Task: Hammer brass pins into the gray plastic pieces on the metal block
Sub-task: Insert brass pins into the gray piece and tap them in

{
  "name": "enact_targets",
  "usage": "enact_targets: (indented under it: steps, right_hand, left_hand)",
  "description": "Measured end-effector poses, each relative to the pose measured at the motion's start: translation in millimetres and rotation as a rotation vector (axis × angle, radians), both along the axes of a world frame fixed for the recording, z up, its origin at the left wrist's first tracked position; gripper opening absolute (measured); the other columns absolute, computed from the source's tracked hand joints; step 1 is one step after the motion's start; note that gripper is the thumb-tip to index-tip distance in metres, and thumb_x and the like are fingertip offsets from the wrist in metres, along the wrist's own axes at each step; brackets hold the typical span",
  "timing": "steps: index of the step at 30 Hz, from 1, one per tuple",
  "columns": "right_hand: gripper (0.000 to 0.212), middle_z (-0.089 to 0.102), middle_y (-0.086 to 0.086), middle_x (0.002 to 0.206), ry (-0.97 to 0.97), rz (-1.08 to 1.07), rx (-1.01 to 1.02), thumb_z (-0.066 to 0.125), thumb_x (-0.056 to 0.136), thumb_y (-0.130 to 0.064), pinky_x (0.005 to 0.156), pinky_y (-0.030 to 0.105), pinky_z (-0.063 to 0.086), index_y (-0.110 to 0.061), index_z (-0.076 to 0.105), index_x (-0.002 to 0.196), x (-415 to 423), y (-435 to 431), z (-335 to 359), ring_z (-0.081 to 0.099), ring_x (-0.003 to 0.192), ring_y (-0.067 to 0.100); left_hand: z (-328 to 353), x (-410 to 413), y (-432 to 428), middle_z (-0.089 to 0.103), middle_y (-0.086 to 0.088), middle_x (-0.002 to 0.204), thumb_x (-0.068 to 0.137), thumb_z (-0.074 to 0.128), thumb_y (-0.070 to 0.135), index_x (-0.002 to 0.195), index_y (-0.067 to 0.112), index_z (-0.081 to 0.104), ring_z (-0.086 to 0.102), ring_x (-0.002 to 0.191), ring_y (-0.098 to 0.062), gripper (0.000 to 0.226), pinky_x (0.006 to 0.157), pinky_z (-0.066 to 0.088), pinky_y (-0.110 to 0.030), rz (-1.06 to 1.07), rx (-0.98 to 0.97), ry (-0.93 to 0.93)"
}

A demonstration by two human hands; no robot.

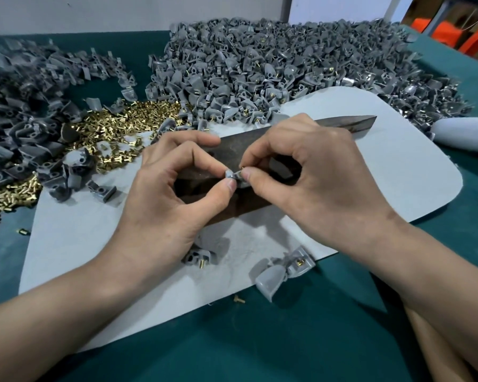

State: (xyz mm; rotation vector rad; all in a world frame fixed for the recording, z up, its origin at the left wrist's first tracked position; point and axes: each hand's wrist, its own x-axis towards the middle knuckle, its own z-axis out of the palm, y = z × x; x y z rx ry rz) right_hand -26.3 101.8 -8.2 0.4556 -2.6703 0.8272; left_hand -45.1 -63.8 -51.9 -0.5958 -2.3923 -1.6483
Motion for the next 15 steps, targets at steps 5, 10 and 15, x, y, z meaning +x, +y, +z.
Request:
enact_targets:
  steps: [5, 10, 15]
  right_hand:
    - [0.009, 0.052, -0.01, 0.074, 0.001, 0.024, 0.136, 0.069, 0.081, -0.012, 0.069, 0.012, 0.034, -0.016, 0.065, 0.075, -2.5, -4.4, 6.1, 0.044, 0.08, 0.008]
    - [0.008, 0.052, -0.013, 0.07, -0.033, 0.05, 0.082, 0.07, 0.079, -0.01, 0.069, 0.008, 0.035, -0.015, 0.068, 0.074, -3.9, -3.4, 7.4, 0.047, 0.076, 0.006]
    - [0.011, 0.065, -0.008, 0.073, -0.12, 0.065, -0.027, 0.071, 0.079, -0.013, 0.064, 0.012, 0.04, -0.02, 0.07, 0.071, -5.2, 0.4, 9.9, 0.057, 0.074, 0.005]
  left_hand:
    - [-1.3, -0.6, 0.3, 0.059, 0.016, 0.113, 0.073, 0.063, 0.043, 0.079, 0.021, 0.064, 0.051, 0.12, -0.022, 0.022, 0.101, 0.042, -0.049, -0.01, 0.01, 0.017]
    - [-0.7, -2.1, -0.6, 0.065, 0.017, 0.101, 0.075, 0.064, 0.039, 0.077, 0.019, 0.063, 0.055, 0.112, -0.017, 0.02, 0.102, 0.037, -0.052, -0.018, -0.01, 0.076]
    - [-1.1, -2.1, -1.1, 0.066, 0.018, 0.097, 0.074, 0.066, 0.04, 0.077, 0.019, 0.064, 0.056, 0.109, -0.012, 0.022, 0.102, 0.038, -0.052, -0.022, -0.005, 0.08]
